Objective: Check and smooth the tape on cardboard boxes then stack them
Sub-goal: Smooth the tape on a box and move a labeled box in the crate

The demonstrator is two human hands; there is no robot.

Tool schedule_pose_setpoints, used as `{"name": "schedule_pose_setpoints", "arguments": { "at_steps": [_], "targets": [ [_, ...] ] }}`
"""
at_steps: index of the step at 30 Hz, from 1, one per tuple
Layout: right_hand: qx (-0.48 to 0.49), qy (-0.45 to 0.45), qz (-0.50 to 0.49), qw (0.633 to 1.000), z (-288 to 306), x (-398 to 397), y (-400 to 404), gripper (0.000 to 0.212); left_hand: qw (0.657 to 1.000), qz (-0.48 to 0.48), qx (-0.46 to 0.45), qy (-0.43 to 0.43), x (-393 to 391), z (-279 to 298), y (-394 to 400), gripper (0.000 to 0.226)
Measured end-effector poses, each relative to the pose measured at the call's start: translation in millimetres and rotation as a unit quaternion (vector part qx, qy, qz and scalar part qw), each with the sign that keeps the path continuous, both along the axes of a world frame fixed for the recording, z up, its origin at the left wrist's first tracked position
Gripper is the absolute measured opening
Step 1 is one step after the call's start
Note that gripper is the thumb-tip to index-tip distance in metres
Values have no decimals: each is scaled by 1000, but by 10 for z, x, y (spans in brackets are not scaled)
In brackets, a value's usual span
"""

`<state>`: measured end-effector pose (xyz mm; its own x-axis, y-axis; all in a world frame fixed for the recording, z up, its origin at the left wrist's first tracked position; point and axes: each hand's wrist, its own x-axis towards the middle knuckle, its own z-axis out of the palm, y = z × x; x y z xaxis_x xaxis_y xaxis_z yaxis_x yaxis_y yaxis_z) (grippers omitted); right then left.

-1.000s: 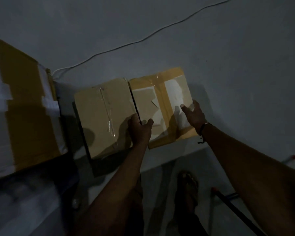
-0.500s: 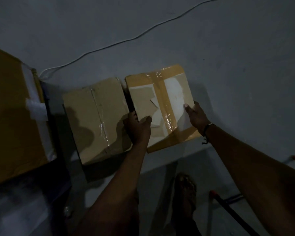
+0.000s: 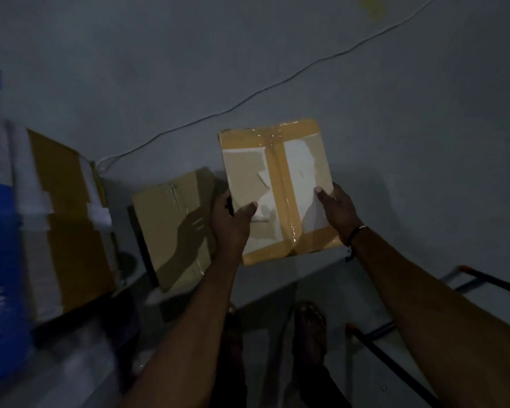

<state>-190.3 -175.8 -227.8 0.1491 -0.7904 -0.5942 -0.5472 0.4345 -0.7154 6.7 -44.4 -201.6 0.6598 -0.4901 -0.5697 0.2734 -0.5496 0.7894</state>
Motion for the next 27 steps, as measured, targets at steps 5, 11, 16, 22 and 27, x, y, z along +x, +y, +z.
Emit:
{"name": "schedule_pose_setpoints", "arguments": {
  "at_steps": [5, 11, 16, 22, 27],
  "targets": [
    [-31, -8, -14, 999, 1318, 169, 81, 46, 1000, -20, -21, -11, 171, 1258, 59, 51],
    [-69, -18, -24, 997, 3147, 224, 351, 47, 991, -68, -44, -110, 265, 2977, 257, 53],
    [-128, -4, -42, 991, 4755, 35, 740, 49, 983, -101, -69, -134, 216, 4358, 538, 59],
    [-189, 33, -73, 979, 6211, -517, 1346, 52, 967, -168, -125, -145, -92, 5752, 799, 66],
    [-208, 60, -157, 964, 6730, -1282, 1975, 55, 940, -263, -173, -132, -682, 6412, 973, 65]
  ]
}}
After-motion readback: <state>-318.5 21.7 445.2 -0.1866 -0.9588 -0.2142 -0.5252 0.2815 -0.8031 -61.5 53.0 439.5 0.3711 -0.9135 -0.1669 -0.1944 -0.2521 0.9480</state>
